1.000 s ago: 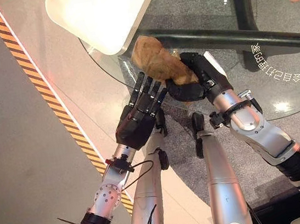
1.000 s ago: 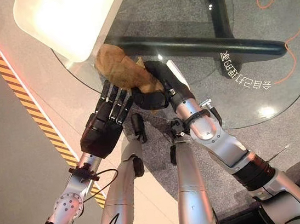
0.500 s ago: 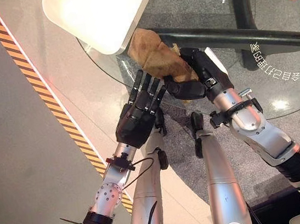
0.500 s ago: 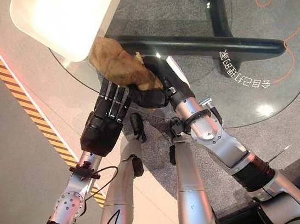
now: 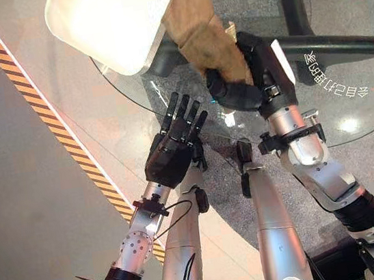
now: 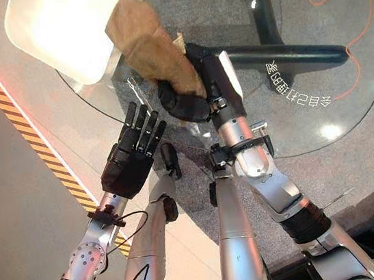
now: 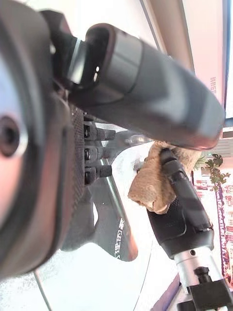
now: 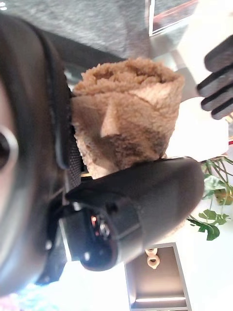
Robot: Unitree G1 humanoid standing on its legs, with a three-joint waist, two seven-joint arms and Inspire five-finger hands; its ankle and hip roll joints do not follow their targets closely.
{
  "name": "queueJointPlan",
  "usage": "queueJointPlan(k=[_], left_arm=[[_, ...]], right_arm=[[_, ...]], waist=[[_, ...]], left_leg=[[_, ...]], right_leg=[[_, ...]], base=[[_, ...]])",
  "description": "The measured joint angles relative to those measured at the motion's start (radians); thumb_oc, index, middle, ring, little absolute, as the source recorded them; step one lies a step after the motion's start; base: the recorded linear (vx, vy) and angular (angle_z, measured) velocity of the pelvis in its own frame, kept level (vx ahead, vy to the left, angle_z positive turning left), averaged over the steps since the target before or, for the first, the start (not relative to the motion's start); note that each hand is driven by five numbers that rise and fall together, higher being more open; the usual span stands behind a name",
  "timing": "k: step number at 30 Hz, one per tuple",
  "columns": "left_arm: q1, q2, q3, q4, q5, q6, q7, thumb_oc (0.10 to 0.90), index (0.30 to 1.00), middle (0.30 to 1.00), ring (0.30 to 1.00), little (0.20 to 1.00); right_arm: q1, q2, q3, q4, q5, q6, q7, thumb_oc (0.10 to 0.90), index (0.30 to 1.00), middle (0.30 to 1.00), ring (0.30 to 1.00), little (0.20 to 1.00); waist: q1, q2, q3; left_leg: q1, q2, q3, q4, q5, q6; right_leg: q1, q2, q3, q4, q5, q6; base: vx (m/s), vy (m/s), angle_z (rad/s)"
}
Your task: Wipe the table with a cloth and put it in the basket.
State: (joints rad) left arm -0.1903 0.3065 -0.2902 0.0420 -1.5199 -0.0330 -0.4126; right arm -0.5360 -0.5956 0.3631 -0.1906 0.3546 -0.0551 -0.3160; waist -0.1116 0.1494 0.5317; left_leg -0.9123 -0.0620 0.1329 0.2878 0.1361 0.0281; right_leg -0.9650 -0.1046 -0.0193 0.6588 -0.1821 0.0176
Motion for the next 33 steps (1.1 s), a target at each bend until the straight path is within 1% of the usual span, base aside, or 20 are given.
queueJointPlan(k=[4, 7, 11, 12, 16, 21, 24, 26, 33], left_arm=[[-0.002, -0.007, 0.004, -0.003, 0.003, -0.006, -0.012, 0.800, 0.900, 0.900, 0.900, 0.900], [-0.002, -0.009, 0.005, 0.000, 0.007, -0.044, -0.019, 0.800, 0.900, 0.900, 0.900, 0.900], [-0.009, -0.008, 0.013, 0.000, 0.007, -0.091, -0.047, 0.800, 0.900, 0.900, 0.900, 0.900], [-0.020, -0.007, 0.025, 0.000, 0.006, -0.107, -0.057, 0.800, 0.900, 0.900, 0.900, 0.900], [-0.069, 0.007, 0.030, -0.001, 0.006, -0.132, -0.059, 0.800, 0.900, 0.900, 0.900, 0.900], [-0.109, 0.023, 0.031, -0.007, 0.005, -0.144, -0.051, 0.800, 0.900, 0.900, 0.900, 0.900], [-0.105, 0.023, 0.030, -0.007, 0.006, -0.145, -0.050, 0.800, 0.900, 0.900, 0.900, 0.900], [-0.105, 0.023, 0.030, -0.006, 0.006, -0.145, -0.050, 0.800, 0.900, 0.900, 0.900, 0.900], [-0.096, 0.029, 0.022, -0.002, 0.007, -0.139, -0.027, 0.800, 0.900, 0.900, 0.900, 0.900]], right_arm=[[0.000, -0.015, -0.002, -0.007, 0.018, 0.004, 0.027, 0.100, 0.300, 0.300, 0.300, 0.200], [-0.001, -0.030, 0.016, -0.013, 0.070, 0.023, 0.063, 0.100, 0.300, 0.300, 0.300, 0.200], [-0.001, -0.039, 0.042, -0.015, 0.088, 0.059, 0.100, 0.100, 0.300, 0.300, 0.300, 0.200], [-0.001, -0.040, 0.059, -0.015, 0.090, 0.079, 0.117, 0.100, 0.300, 0.300, 0.300, 0.200], [-0.001, -0.045, 0.087, -0.015, 0.111, 0.092, 0.149, 0.100, 0.300, 0.300, 0.300, 0.200], [-0.021, -0.036, 0.105, -0.015, 0.128, 0.121, 0.170, 0.100, 0.300, 0.300, 0.300, 0.200], [-0.026, -0.036, 0.107, -0.014, 0.197, 0.146, 0.171, 0.100, 0.300, 0.300, 0.300, 0.200], [-0.029, -0.035, 0.110, -0.007, 0.208, 0.156, 0.180, 0.100, 0.300, 0.300, 0.300, 0.200], [-0.042, -0.035, 0.133, 0.024, 0.233, 0.158, 0.189, 0.100, 0.300, 0.300, 0.300, 0.200]], waist=[[0.003, 0.000, 0.000], [0.006, 0.000, 0.000], [0.007, 0.000, 0.000], [0.009, 0.000, 0.000], [0.022, 0.000, 0.000], [0.024, 0.000, 0.000], [0.023, 0.000, 0.000], [0.023, 0.000, 0.000], [0.023, 0.000, 0.000]], left_leg=[[0.004, 0.003, 0.001, -0.003, 0.000, -0.003], [0.006, 0.005, -0.001, -0.005, 0.002, -0.005], [0.006, 0.006, -0.001, -0.005, 0.003, -0.006], [0.006, 0.005, -0.001, -0.005, 0.003, -0.006], [0.005, 0.005, -0.002, 0.006, 0.003, -0.006], [0.005, 0.004, -0.004, 0.011, 0.000, -0.010], [0.003, 0.003, -0.004, 0.012, 0.000, -0.010], [0.002, 0.002, -0.004, 0.011, 0.000, -0.010], [-0.010, 0.002, -0.010, 0.011, 0.003, -0.006]], right_leg=[[0.001, 0.002, -0.001, 0.000, -0.001, 0.000], [0.001, 0.004, -0.003, 0.001, -0.001, -0.001], [0.001, 0.004, -0.003, 0.003, 0.000, -0.001], [0.001, 0.004, -0.003, 0.005, 0.000, -0.001], [0.001, 0.002, -0.003, 0.019, -0.001, -0.002], [0.000, 0.001, -0.004, 0.023, 0.000, -0.005], [-0.002, 0.000, -0.004, 0.025, 0.000, -0.005], [-0.002, 0.000, -0.004, 0.024, 0.000, -0.005], [-0.008, -0.001, -0.012, 0.021, 0.000, -0.005]], base=[[0.00, 0.000, 0.00], [0.00, 0.000, 0.00], [0.00, 0.000, 0.00], [0.00, 0.000, 0.00], [0.00, 0.000, 0.00], [0.00, 0.000, 0.00], [0.00, 0.000, 0.00], [0.00, 0.000, 0.00], [0.00, -0.012, 0.01]])
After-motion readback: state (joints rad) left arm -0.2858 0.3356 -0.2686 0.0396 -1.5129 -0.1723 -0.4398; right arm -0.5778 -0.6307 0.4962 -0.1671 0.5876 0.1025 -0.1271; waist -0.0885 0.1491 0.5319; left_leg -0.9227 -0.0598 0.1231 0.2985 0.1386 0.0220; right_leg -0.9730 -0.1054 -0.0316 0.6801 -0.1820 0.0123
